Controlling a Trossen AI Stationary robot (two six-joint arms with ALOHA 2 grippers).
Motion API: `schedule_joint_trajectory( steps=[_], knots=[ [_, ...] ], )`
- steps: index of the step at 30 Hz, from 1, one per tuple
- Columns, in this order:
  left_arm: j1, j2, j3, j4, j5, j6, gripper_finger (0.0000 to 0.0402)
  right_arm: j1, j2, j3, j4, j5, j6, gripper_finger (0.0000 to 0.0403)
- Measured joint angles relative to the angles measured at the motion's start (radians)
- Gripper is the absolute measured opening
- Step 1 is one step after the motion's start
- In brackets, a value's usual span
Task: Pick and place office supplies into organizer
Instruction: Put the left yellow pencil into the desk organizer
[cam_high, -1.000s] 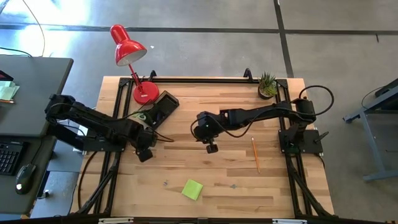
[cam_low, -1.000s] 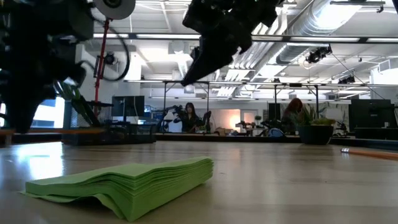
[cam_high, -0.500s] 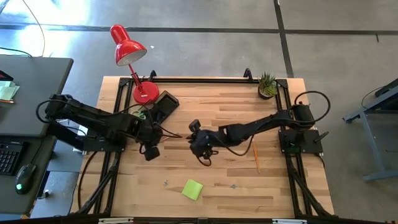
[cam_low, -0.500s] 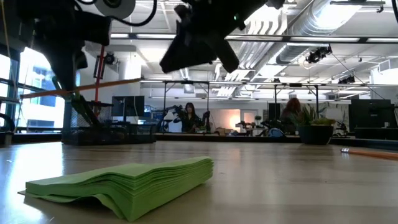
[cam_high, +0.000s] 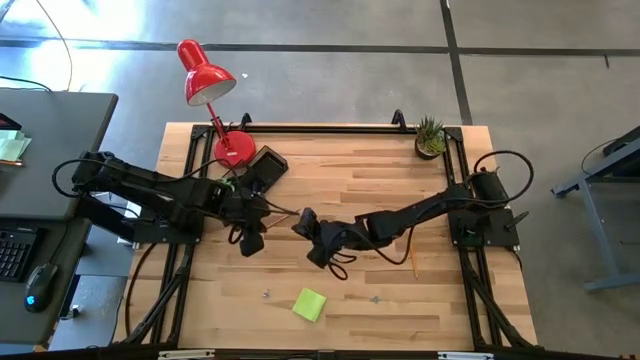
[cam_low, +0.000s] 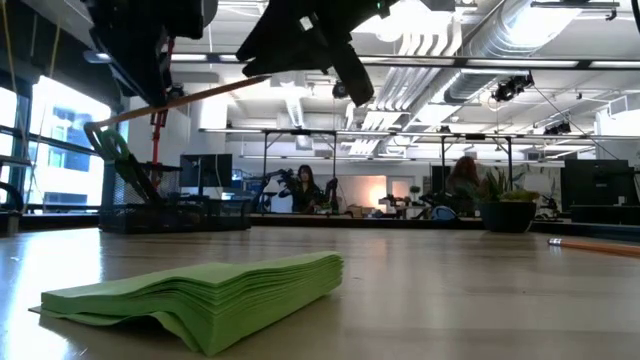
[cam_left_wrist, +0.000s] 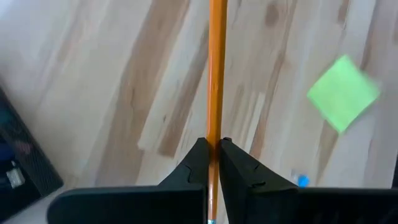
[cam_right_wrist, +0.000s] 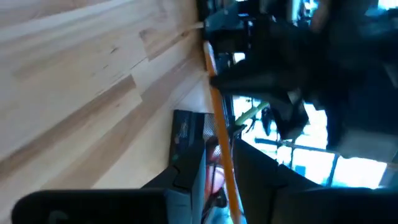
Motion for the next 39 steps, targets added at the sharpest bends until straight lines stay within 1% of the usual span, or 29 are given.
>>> schedule_joint_trajectory(
  steps=[4, 10, 12, 16, 19, 21, 24, 28, 33, 34, 36, 39],
  knots=[
    [0.026, 0.000, 0.003, 0.017, -0.004, 0.020, 0.0004, -0.003, 0.025, 0.000, -0.003, 0.035, -0.069, 0.0084],
    [0.032, 0.004, 0.003, 0.029, 0.003, 0.036, 0.0005, -0.021, 0.034, 0.000, 0.062, 0.065, -0.060, 0.0133],
    [0.032, 0.004, 0.003, 0.030, 0.003, 0.038, 0.0005, -0.023, 0.034, 0.000, 0.089, 0.090, -0.066, 0.0150],
    [0.032, 0.004, 0.003, 0.050, 0.003, 0.038, 0.0005, -0.028, 0.032, 0.000, 0.100, 0.073, -0.094, 0.0174],
    [0.032, 0.004, 0.003, 0.079, 0.010, 0.038, 0.0005, -0.047, 0.032, 0.000, 0.094, 0.059, -0.072, 0.0177],
    [0.032, 0.004, 0.003, 0.086, 0.019, 0.039, 0.0005, -0.061, 0.032, 0.000, 0.089, 0.069, -0.044, 0.0171],
    [0.032, 0.004, 0.003, 0.082, 0.016, 0.045, 0.0005, -0.071, 0.032, 0.000, 0.089, 0.078, -0.017, 0.0147],
    [0.032, 0.004, 0.003, 0.082, 0.006, 0.046, 0.0005, -0.070, 0.032, 0.000, 0.067, 0.066, -0.014, 0.0096],
    [0.032, 0.004, 0.003, 0.082, 0.002, 0.046, 0.0005, -0.071, 0.032, 0.000, 0.018, 0.074, 0.002, 0.0022],
    [0.032, 0.004, 0.003, 0.082, -0.001, 0.046, 0.0005, -0.071, 0.032, 0.000, 0.008, 0.075, 0.003, 0.0014],
    [0.032, 0.004, 0.003, 0.084, -0.004, 0.046, 0.0005, -0.071, 0.032, 0.000, 0.002, 0.078, 0.010, 0.0011],
    [0.032, 0.004, 0.003, 0.088, -0.004, 0.046, 0.0005, -0.071, 0.031, 0.000, -0.003, 0.077, 0.064, 0.0021]
  ],
)
